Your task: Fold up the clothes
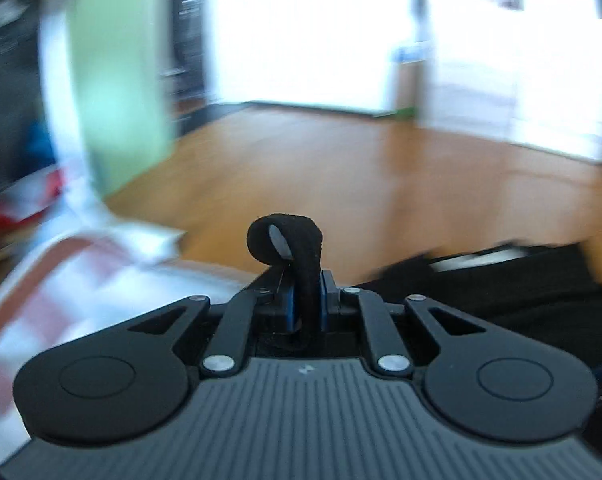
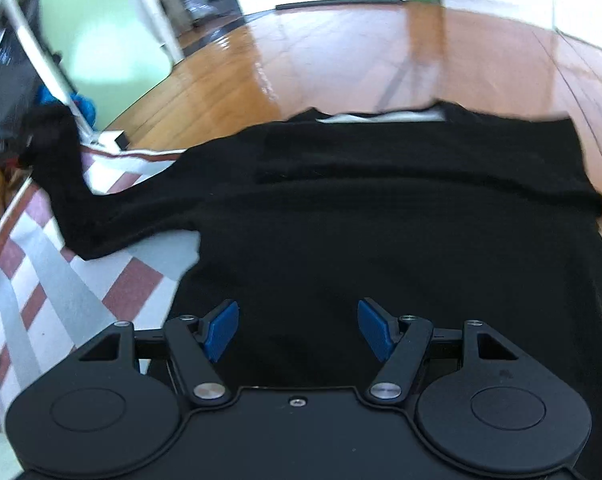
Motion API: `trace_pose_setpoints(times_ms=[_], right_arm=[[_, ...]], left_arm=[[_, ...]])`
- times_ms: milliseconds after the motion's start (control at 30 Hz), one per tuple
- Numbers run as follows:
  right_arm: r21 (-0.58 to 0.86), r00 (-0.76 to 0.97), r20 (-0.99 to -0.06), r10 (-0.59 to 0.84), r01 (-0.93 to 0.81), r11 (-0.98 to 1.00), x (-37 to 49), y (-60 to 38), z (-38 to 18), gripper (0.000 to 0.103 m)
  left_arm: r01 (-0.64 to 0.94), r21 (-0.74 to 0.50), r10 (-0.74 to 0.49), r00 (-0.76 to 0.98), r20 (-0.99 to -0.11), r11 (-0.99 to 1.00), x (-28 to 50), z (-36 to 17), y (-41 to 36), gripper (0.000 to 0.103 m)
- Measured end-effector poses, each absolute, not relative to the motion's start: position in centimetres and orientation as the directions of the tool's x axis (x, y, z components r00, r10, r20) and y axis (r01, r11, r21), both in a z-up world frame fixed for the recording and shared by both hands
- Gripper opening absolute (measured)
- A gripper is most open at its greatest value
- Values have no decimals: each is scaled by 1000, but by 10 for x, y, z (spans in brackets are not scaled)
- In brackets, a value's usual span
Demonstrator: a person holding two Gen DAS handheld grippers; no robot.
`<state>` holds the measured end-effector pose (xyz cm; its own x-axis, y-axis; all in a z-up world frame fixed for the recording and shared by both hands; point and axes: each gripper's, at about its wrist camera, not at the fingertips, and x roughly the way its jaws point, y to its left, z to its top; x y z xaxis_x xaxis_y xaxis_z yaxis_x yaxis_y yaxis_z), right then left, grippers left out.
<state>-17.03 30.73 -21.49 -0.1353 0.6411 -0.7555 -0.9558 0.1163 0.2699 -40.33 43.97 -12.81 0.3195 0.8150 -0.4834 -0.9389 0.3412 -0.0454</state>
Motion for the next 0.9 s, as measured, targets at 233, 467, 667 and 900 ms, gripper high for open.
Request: trace_pose_setpoints(times_ms=[233, 467, 667, 900], right_arm=[[244, -60, -745, 664, -951, 188, -115, 255, -203, 70], [273, -66, -754, 653, -936, 220, -86, 243, -213, 70], [395, -135, -718, 683, -887, 240, -68, 282, -230, 71], [458, -119, -745, 657, -807, 373, -31, 339, -265, 71]], left_arm=[[-788, -195, 597, 579, -556, 584, -250, -129, 434, 47], [-813, -270, 510, 545, -666, 516, -252, -176, 437, 72], [-923, -227, 571, 373, -731, 312, -341, -208, 460, 72], [-968, -153, 563, 241, -791, 199, -386, -236, 471, 72]])
